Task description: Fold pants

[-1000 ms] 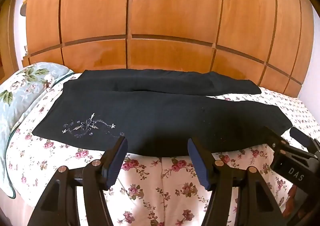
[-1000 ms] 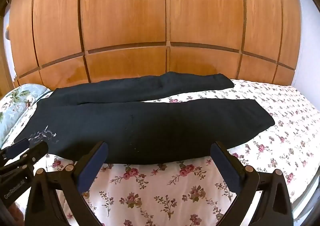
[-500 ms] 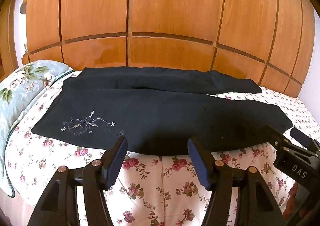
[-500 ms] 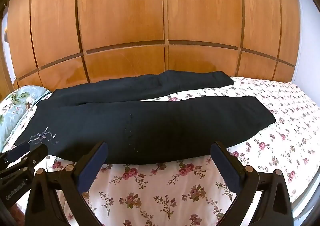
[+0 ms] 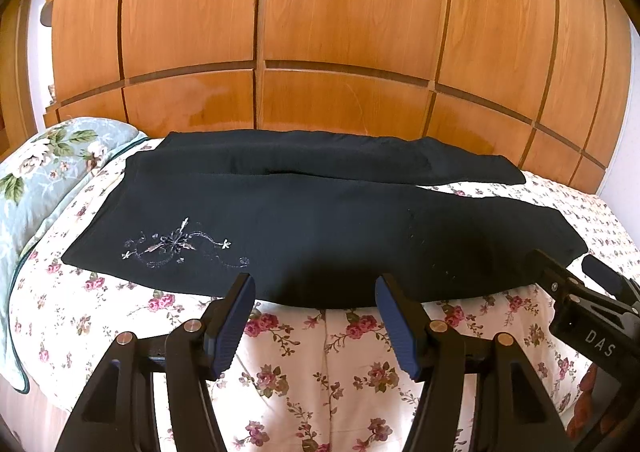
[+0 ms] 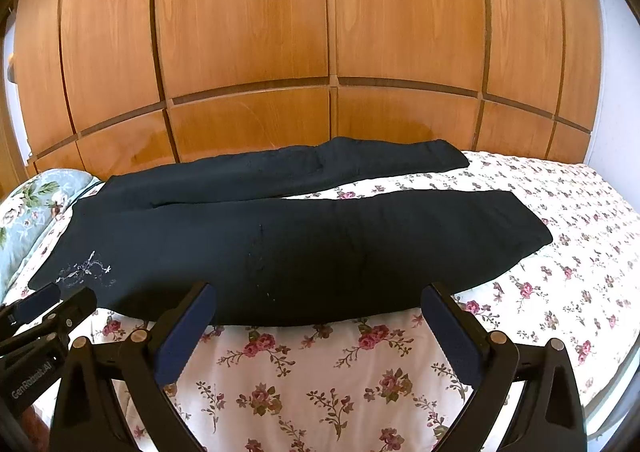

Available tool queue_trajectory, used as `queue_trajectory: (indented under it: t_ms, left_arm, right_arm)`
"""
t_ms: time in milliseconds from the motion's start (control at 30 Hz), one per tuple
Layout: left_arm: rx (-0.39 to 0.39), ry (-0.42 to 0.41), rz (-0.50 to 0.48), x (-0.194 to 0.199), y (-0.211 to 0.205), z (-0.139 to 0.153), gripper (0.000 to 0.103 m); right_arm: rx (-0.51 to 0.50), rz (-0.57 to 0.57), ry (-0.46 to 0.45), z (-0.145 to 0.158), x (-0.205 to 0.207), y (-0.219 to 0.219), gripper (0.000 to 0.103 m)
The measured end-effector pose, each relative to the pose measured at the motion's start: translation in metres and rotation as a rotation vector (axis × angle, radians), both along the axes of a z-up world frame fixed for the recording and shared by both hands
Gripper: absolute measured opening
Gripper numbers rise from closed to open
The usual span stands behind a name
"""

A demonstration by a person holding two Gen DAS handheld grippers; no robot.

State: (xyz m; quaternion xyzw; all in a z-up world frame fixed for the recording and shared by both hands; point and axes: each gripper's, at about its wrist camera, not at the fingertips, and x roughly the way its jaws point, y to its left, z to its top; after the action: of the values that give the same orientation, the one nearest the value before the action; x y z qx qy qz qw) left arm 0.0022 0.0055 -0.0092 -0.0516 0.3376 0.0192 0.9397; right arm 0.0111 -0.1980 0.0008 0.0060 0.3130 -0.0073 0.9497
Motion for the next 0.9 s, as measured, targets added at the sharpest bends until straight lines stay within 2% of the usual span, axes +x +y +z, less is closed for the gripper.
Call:
queue_trajectory:
  t_ms: [900]
  left_arm:
    - [-0.005, 0.02, 0.001, 0.0032, 0.003, -0.0035, 0.064]
  right_arm:
    - [0.007, 0.007, 0.016, -0.0013, 0.0047, -0.001, 0.103]
